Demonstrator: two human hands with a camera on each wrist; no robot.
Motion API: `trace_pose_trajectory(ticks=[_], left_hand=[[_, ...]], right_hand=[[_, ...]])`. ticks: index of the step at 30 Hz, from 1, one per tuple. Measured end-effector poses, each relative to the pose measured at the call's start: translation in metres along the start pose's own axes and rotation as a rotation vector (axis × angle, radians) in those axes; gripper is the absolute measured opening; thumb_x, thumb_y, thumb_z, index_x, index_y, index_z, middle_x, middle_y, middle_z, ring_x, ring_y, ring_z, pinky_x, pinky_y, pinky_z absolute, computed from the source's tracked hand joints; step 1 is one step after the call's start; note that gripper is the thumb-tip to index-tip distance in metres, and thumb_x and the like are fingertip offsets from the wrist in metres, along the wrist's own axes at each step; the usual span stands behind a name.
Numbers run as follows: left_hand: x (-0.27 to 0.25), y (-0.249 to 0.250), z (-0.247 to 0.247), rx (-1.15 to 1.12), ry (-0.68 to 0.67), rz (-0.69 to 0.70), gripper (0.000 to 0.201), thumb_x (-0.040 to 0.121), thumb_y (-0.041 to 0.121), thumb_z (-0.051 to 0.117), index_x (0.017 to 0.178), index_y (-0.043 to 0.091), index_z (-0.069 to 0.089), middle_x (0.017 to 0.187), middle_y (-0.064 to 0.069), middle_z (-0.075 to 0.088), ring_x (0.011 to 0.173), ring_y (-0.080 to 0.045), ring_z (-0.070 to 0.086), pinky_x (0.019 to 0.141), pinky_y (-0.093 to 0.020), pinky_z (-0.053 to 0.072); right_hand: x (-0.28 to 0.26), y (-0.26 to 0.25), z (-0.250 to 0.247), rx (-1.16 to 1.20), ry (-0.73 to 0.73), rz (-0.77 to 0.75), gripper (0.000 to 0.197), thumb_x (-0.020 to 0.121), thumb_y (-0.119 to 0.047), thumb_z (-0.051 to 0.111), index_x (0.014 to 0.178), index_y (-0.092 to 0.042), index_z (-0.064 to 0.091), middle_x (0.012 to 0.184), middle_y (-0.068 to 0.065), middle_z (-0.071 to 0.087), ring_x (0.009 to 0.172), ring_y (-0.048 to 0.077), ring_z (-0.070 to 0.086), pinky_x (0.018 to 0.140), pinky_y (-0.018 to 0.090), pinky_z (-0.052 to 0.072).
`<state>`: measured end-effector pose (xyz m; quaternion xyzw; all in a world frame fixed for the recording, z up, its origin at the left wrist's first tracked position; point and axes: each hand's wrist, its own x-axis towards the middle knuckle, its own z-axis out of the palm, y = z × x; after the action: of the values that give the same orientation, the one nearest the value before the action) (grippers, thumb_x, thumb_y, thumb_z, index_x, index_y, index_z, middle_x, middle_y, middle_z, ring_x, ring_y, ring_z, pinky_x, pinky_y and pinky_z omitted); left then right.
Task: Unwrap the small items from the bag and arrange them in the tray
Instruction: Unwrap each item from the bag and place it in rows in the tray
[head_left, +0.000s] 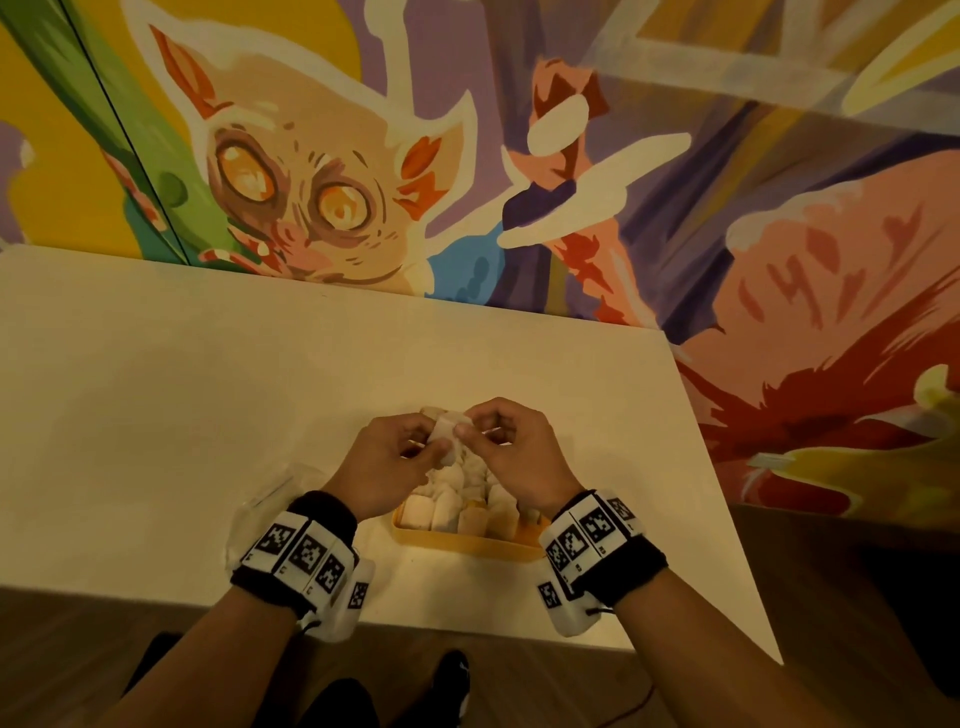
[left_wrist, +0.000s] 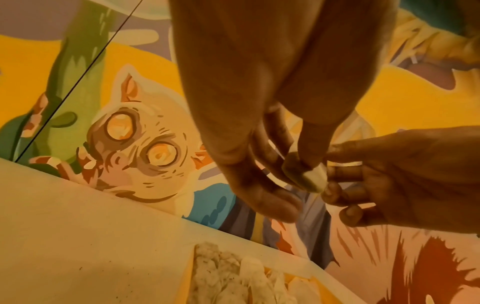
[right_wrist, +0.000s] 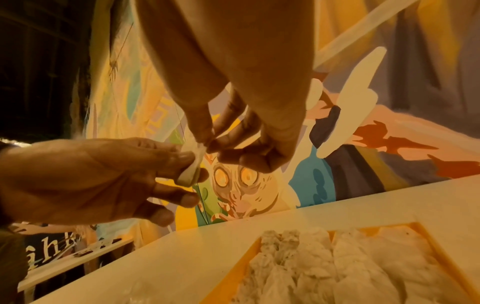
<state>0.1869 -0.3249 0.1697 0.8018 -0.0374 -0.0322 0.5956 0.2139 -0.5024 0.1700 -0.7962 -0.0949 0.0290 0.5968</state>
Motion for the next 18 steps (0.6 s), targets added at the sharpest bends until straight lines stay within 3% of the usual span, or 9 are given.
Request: trace_pose_trajectory(ticks=[2, 5, 11, 15, 18], left_hand=[[-0.0008, 0.0003, 0.0022, 0.007, -0.022, 0.000, 0.007, 0.091, 0.018, 0.066, 0.088, 0.015, 0.072, 0.079, -0.003, 0.071, 0.074, -0.026, 0.068, 0.060, -0.045, 0.060], [-0.0016, 0.0050, 0.0042, -0.012, -0.032, -0.018, 0.005, 0.091, 0.018, 0.066, 0.090, 0.015, 0.070, 0.084, -0.004, 0.070, 0.076, -0.027, 0.068, 0.059, -0.046, 0.060], [-0.0018, 0.0070, 0.0056, 0.054, -0.062, -0.036, 0.006, 0.094, 0.016, 0.061, 0.091, 0.019, 0.066, 0.087, -0.005, 0.068, 0.065, -0.025, 0.069, 0.052, -0.038, 0.055], [-0.0006, 0.0045, 0.0047, 0.104, -0.070, -0.047, 0.005, 0.092, 0.016, 0.062, 0.089, 0.016, 0.066, 0.087, -0.004, 0.067, 0.065, -0.022, 0.069, 0.050, -0.037, 0.055], [0.0006, 0.0021, 0.0036, 0.088, -0.046, -0.032, 0.006, 0.091, 0.016, 0.064, 0.087, 0.014, 0.068, 0.083, -0.005, 0.068, 0.064, -0.021, 0.069, 0.051, -0.036, 0.056]], right_hand=[[-0.0002, 0.0000, -0.0016, -0.023, -0.055, -0.012, 0.017, 0.081, -0.026, 0.077, 0.097, -0.024, 0.072, 0.087, -0.005, 0.067, 0.078, 0.010, 0.064, 0.076, 0.031, 0.057], [0.0013, -0.0002, -0.0015, -0.079, -0.045, -0.030, 0.009, 0.083, -0.024, 0.075, 0.091, -0.020, 0.074, 0.085, -0.001, 0.072, 0.078, 0.016, 0.067, 0.077, 0.036, 0.057], [0.0029, -0.0034, -0.0018, -0.031, -0.016, -0.015, 0.003, 0.082, -0.023, 0.076, 0.083, -0.021, 0.075, 0.078, -0.001, 0.072, 0.070, 0.008, 0.064, 0.071, 0.025, 0.054], [0.0041, 0.0007, -0.0028, -0.038, 0.000, 0.021, 0.004, 0.082, -0.027, 0.076, 0.084, -0.025, 0.074, 0.077, -0.002, 0.072, 0.071, 0.012, 0.066, 0.074, 0.034, 0.057], [0.0031, 0.0025, -0.0023, -0.022, -0.086, 0.007, 0.011, 0.080, -0.028, 0.077, 0.090, -0.023, 0.073, 0.085, 0.005, 0.070, 0.077, 0.015, 0.067, 0.076, 0.036, 0.057]])
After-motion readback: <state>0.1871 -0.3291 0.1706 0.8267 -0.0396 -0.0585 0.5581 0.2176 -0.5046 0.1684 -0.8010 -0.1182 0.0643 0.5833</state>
